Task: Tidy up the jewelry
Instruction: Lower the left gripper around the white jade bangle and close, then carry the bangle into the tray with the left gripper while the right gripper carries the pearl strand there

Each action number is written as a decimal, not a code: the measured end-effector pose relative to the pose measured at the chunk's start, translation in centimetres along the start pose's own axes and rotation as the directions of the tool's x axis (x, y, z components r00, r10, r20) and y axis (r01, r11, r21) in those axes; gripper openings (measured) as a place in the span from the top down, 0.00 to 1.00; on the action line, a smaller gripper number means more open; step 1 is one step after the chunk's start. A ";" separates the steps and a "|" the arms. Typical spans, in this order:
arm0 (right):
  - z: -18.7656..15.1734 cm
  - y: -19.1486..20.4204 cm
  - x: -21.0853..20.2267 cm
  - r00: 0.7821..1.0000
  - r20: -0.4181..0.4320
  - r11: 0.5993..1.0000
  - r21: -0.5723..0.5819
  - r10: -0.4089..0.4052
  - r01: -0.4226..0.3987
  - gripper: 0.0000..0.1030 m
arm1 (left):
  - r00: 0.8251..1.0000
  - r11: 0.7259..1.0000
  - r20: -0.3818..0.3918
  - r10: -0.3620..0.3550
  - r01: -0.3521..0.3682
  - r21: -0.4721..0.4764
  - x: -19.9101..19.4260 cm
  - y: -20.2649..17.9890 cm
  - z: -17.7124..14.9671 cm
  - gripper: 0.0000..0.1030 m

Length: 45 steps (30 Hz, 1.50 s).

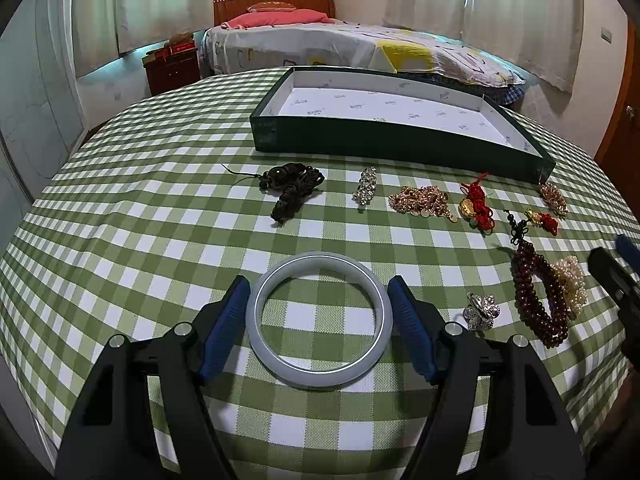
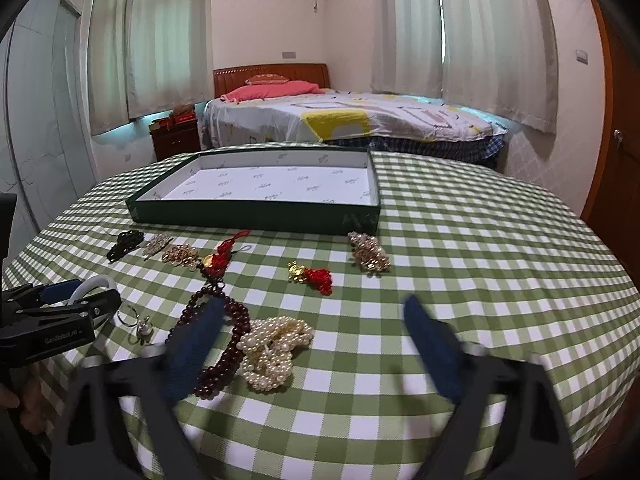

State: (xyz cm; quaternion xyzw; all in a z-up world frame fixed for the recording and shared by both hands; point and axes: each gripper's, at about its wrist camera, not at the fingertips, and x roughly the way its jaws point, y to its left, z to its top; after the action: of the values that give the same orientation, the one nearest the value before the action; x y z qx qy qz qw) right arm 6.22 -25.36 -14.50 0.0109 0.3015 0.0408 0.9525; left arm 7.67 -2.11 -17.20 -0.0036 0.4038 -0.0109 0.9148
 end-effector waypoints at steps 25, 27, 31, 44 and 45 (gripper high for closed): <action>-1.4 0.6 1.3 0.979 -0.159 0.992 0.032 0.126 -0.122 0.76 | 0.998 0.999 0.044 0.044 -0.043 -0.031 -1.2 1.1 0.9 0.33; -1.4 0.6 1.2 0.979 -0.159 0.992 0.029 0.126 -0.123 0.77 | 0.998 0.999 0.045 0.044 -0.043 -0.032 -1.2 1.1 0.9 0.33; -1.3 0.5 0.8 0.982 -0.145 0.993 0.035 0.119 -0.115 0.79 | 0.996 0.998 0.067 0.052 -0.050 -0.025 -1.7 1.1 1.1 0.33; 1.0 0.4 -0.9 0.993 -0.056 0.994 0.024 0.106 -0.105 0.79 | 0.990 0.998 0.132 0.057 -0.056 -0.014 -3.3 1.2 3.0 0.33; 1.4 0.4 -1.0 0.993 -0.044 0.994 0.023 0.107 -0.106 0.79 | 0.989 0.998 0.137 0.056 -0.054 -0.016 -3.4 1.2 3.2 0.33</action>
State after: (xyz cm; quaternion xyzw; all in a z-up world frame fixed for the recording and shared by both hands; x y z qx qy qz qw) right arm 6.17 -25.06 -12.74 0.0359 0.3223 0.0889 0.9418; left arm 7.75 -0.83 -12.59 0.0014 0.3397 0.0172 0.9404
